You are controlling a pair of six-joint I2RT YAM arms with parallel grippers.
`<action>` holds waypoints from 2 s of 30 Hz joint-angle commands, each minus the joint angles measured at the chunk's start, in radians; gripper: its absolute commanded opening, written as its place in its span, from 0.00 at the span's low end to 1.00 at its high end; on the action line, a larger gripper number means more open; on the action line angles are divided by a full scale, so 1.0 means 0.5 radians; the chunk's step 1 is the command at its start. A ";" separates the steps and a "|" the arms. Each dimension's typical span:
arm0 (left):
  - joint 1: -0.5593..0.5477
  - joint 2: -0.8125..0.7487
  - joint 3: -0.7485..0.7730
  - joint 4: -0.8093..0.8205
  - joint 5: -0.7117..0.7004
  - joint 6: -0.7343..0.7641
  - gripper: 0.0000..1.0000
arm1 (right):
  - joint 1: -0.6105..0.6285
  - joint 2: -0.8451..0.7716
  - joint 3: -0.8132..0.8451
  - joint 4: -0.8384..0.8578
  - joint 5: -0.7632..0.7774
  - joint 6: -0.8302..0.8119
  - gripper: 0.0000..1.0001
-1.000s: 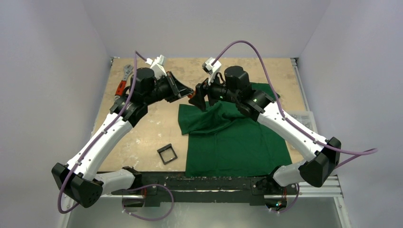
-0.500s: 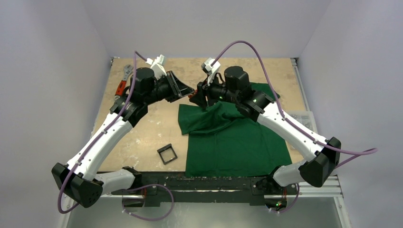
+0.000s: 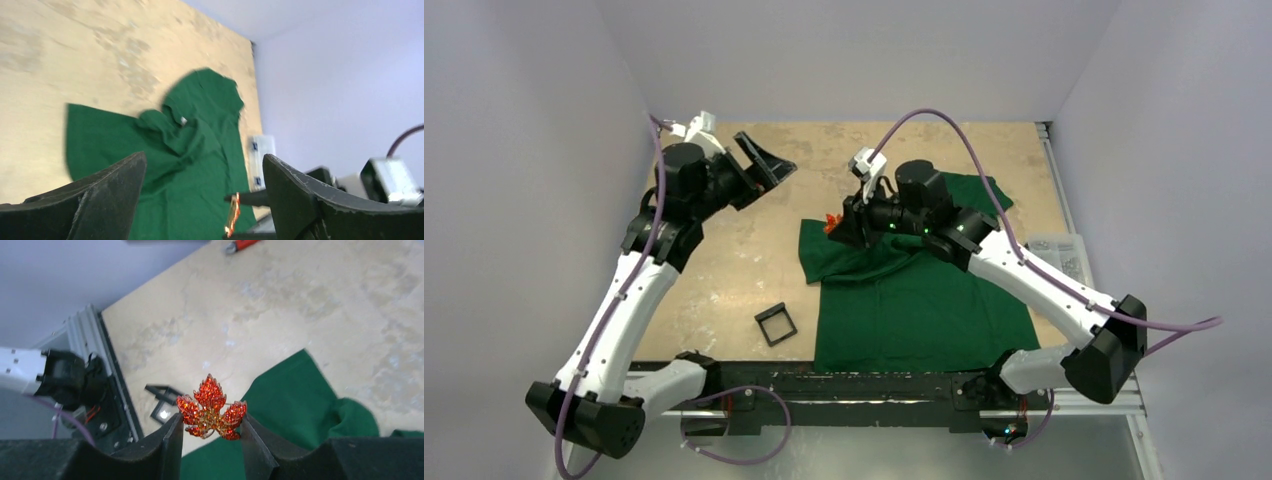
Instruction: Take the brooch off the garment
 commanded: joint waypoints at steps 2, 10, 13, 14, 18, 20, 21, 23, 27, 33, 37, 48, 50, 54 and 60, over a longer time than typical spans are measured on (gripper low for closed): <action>0.218 -0.253 -0.014 -0.149 -0.316 0.182 0.87 | 0.196 -0.099 -0.209 0.040 -0.106 0.077 0.34; 0.579 -0.640 -0.236 -0.305 -0.518 0.076 0.91 | 0.472 -0.059 -0.589 0.181 -0.106 0.272 0.33; 0.730 -0.718 -0.288 -0.357 -0.409 -0.036 0.95 | 0.566 0.006 -0.683 0.323 -0.104 0.333 0.32; 0.755 -0.736 -0.300 -0.363 -0.404 -0.051 0.96 | 0.593 0.044 -0.687 0.351 -0.100 0.352 0.32; 0.792 -0.772 -0.309 -0.368 -0.450 -0.017 0.98 | 0.678 0.181 -0.665 0.429 -0.039 0.414 0.34; 0.809 -0.779 -0.321 -0.345 -0.470 -0.013 0.99 | 0.716 0.291 -0.638 0.475 0.014 0.464 0.34; 0.819 -0.784 -0.328 -0.325 -0.472 -0.011 0.99 | 0.735 0.349 -0.616 0.488 0.037 0.498 0.34; 0.846 -0.787 -0.334 -0.303 -0.473 -0.028 0.99 | 0.770 0.448 -0.567 0.505 0.069 0.559 0.31; 0.886 -0.783 -0.311 -0.291 -0.473 -0.053 1.00 | 0.834 0.585 -0.485 0.498 0.156 0.636 0.30; 0.893 -0.753 -0.279 -0.348 -0.472 0.022 1.00 | 0.871 0.755 -0.369 0.474 0.268 0.760 0.25; 0.895 -0.720 -0.294 -0.336 -0.451 0.003 1.00 | 0.874 0.838 -0.309 0.422 0.271 0.805 0.26; 0.898 -0.685 -0.317 -0.301 -0.375 -0.116 1.00 | 0.877 1.057 -0.081 0.301 0.397 0.892 0.24; 0.899 -0.693 -0.337 -0.301 -0.377 -0.117 1.00 | 0.880 1.075 -0.058 0.278 0.438 0.909 0.23; 0.898 -0.697 -0.358 -0.296 -0.367 -0.119 1.00 | 0.883 1.110 -0.024 0.262 0.513 0.959 0.23; 0.896 -0.668 -0.359 -0.307 -0.357 -0.115 1.00 | 0.889 1.154 0.049 0.223 0.586 1.000 0.23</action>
